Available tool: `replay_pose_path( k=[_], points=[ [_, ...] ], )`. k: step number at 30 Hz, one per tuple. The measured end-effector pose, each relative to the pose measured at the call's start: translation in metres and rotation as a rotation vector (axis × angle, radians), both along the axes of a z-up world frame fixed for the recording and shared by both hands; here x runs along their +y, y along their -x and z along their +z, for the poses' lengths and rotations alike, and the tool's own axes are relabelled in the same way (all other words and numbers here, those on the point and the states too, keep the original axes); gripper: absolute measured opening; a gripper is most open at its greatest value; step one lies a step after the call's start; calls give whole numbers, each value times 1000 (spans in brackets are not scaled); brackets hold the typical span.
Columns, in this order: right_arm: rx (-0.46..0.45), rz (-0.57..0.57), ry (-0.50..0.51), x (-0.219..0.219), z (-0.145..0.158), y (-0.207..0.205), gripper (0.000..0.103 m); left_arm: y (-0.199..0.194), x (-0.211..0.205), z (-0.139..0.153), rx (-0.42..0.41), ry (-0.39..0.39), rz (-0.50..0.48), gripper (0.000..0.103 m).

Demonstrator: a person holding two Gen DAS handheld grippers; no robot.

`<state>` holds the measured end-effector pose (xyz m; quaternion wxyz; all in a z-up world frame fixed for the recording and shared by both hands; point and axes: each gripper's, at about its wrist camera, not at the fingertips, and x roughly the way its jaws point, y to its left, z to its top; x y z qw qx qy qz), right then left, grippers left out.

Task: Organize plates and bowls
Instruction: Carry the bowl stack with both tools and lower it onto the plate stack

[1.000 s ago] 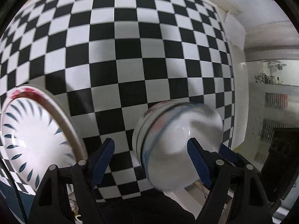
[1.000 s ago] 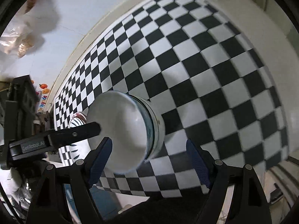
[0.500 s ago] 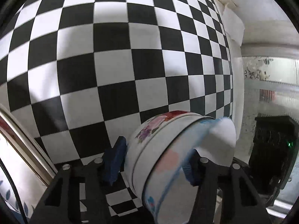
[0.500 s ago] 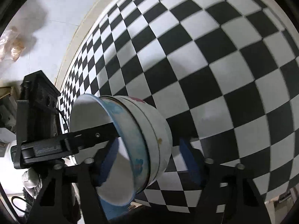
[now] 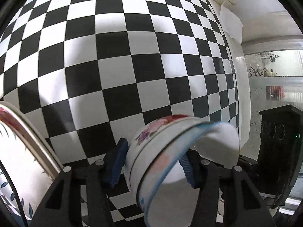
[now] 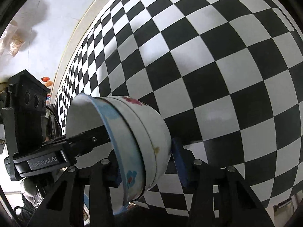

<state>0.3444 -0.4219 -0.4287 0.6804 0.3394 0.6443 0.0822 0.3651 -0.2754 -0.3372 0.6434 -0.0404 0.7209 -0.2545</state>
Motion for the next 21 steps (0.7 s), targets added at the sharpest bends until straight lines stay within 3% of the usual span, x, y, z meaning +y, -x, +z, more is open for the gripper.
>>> replay_pose_path(
  k=[6, 12, 21],
  points=[
    [23, 19, -41, 20, 2, -5, 47, 2, 4, 13, -26, -44, -5, 50],
    [55, -4, -77, 29, 1, -8, 46, 2, 18, 20, -13, -40, 26, 50],
    [36, 45, -60, 46, 33, -18, 45, -2, 50, 50, -22, -34, 91, 50]
  ],
)
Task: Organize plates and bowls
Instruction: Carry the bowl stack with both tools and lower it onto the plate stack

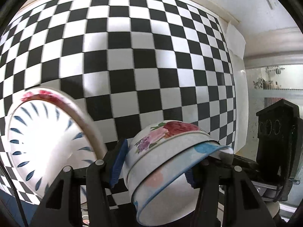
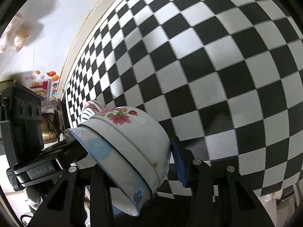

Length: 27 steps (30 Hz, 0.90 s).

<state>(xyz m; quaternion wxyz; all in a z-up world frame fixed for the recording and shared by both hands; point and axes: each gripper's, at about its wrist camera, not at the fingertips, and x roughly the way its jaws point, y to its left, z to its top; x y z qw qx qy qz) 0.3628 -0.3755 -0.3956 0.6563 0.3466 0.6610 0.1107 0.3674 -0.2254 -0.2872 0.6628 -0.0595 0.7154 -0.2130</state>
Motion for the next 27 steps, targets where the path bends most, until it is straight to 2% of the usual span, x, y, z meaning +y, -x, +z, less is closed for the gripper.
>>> replay_pose_path(
  k=[8, 13, 21, 27],
  points=[
    [29, 47, -38, 30, 13, -15, 45, -7, 46, 21, 0, 0, 64, 50],
    [16, 117, -26, 63, 25, -29, 44, -12, 81, 28, -14, -9, 119, 50],
    [20, 233, -23, 129, 27, -55, 43, -21, 138, 26, -13, -18, 226, 50],
    [33, 305, -7, 167, 19, -69, 43, -23, 165, 14, 14, -22, 277, 50]
  ],
)
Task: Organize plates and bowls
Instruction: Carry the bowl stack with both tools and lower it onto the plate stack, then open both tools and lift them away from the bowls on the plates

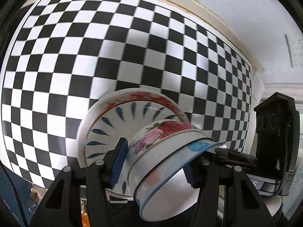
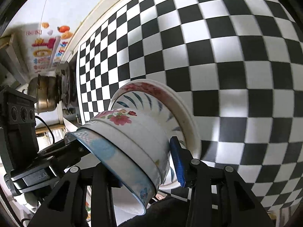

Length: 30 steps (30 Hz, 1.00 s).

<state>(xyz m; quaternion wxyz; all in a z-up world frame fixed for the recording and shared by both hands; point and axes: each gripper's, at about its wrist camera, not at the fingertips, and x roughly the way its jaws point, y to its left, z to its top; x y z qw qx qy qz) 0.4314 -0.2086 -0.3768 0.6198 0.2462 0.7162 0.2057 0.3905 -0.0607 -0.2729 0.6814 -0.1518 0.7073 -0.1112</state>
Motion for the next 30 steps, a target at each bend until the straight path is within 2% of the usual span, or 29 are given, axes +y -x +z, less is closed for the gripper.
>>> replay_pose_path(
  k=[8, 23, 30],
  points=[
    [39, 45, 15, 28, -17, -6, 42, 1, 15, -13, 27, -5, 33, 50],
    [47, 59, 35, 39, -13, -17, 41, -2, 24, -18, 41, -11, 34, 50],
    [57, 52, 37, 41, -15, -21, 40, 2, 26, -27, 76, -17, 41, 50]
  ],
)
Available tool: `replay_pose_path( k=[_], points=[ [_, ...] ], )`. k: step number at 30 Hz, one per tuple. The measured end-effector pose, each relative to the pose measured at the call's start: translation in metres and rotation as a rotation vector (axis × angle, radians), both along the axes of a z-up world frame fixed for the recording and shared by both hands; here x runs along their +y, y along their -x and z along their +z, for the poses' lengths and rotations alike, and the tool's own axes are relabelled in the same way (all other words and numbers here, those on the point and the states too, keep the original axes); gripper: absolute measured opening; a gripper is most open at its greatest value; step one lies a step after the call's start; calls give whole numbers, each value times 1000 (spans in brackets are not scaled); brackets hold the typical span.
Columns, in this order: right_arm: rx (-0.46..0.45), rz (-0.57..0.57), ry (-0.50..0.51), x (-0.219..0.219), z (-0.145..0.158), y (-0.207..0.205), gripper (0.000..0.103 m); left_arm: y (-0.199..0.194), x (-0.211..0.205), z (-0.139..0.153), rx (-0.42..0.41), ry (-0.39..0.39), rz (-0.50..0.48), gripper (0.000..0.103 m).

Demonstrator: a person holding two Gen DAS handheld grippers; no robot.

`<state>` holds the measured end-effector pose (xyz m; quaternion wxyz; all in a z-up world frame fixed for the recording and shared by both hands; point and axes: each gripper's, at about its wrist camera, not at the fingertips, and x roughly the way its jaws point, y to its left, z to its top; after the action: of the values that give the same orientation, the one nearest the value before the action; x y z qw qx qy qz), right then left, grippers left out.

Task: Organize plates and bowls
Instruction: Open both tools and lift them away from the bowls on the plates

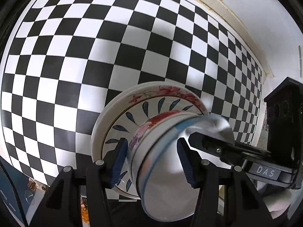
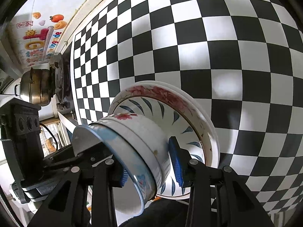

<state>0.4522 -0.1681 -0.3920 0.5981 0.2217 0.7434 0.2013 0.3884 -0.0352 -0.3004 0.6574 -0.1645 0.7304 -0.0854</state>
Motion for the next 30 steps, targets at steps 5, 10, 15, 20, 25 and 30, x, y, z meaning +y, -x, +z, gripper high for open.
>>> replay_pose_path(
  k=[5, 10, 15, 20, 25, 30],
  points=[
    [7, 1, 4, 0, -1, -1, 40, 4, 0, -4, 14, -1, 5, 50],
    [2, 2, 12, 1, 0, 0, 40, 5, 1, -3, 15, -1, 4, 50],
    [3, 1, 12, 1, 0, 0, 40, 7, 1, -2, 11, 3, 7, 50],
    [-11, -4, 7, -2, 4, 2, 40, 15, 2, 28, -84, -85, -10, 50],
    [-143, 25, 79, -6, 41, 12, 40, 38, 8, 70, -225, -202, -9, 52],
    [-272, 38, 146, -9, 86, 37, 44, 66, 13, 100, -326, -278, -9, 53]
  ],
)
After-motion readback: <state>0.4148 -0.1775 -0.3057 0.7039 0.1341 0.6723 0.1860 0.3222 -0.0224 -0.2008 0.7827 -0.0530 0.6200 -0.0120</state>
